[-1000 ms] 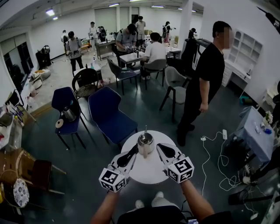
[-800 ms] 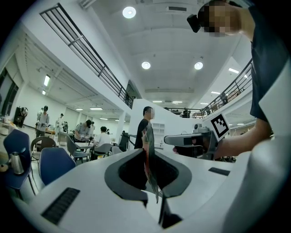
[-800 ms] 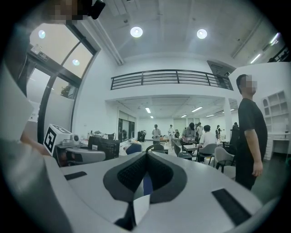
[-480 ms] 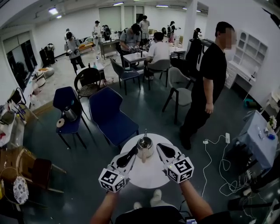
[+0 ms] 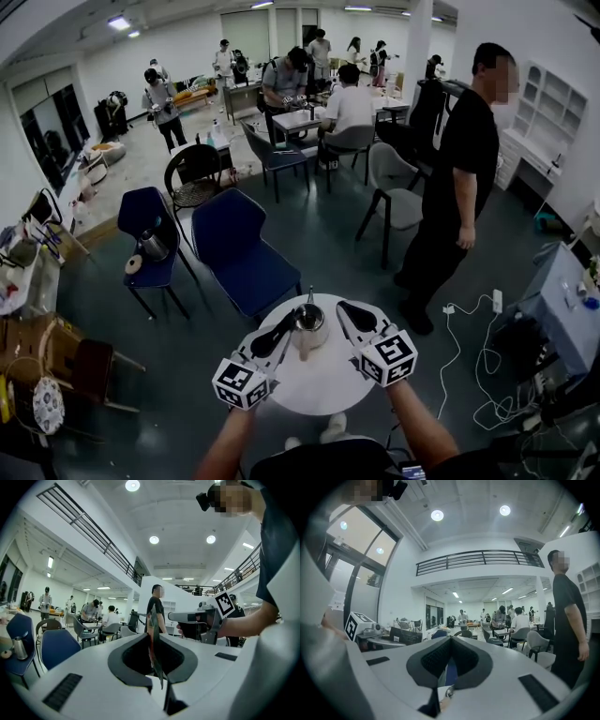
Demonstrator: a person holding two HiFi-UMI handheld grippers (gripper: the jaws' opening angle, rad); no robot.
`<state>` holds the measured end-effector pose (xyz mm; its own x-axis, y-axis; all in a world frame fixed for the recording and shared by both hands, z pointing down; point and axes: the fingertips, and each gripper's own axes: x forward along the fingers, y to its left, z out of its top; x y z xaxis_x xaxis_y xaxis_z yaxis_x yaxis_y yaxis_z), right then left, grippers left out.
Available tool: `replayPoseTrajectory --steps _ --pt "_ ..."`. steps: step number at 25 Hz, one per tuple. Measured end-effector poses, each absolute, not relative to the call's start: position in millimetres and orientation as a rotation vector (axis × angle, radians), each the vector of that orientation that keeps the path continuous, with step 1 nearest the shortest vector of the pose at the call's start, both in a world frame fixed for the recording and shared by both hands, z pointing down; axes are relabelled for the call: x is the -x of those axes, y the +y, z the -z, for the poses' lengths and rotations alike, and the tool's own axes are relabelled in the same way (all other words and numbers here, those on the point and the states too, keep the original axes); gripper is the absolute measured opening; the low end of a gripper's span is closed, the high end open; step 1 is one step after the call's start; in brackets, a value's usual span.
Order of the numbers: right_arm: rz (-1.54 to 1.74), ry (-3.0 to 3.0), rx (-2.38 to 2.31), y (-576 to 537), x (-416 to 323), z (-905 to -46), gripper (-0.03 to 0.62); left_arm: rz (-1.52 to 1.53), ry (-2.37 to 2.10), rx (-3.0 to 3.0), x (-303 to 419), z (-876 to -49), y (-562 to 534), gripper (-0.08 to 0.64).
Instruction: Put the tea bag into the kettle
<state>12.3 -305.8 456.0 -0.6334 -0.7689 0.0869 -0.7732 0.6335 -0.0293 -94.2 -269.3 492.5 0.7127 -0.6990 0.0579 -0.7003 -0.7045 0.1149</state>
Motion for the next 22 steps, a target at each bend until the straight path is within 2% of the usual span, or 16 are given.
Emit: replayPoseTrajectory --steps 11,22 --pt "-0.108 -2.797 -1.285 -360 -54 -469 0.015 -0.205 -1.080 -2.749 46 -540 -325 0.037" --pt "-0.126 -2.811 -1.236 -406 -70 -480 0.015 -0.438 -1.076 -2.690 32 -585 -389 0.037"
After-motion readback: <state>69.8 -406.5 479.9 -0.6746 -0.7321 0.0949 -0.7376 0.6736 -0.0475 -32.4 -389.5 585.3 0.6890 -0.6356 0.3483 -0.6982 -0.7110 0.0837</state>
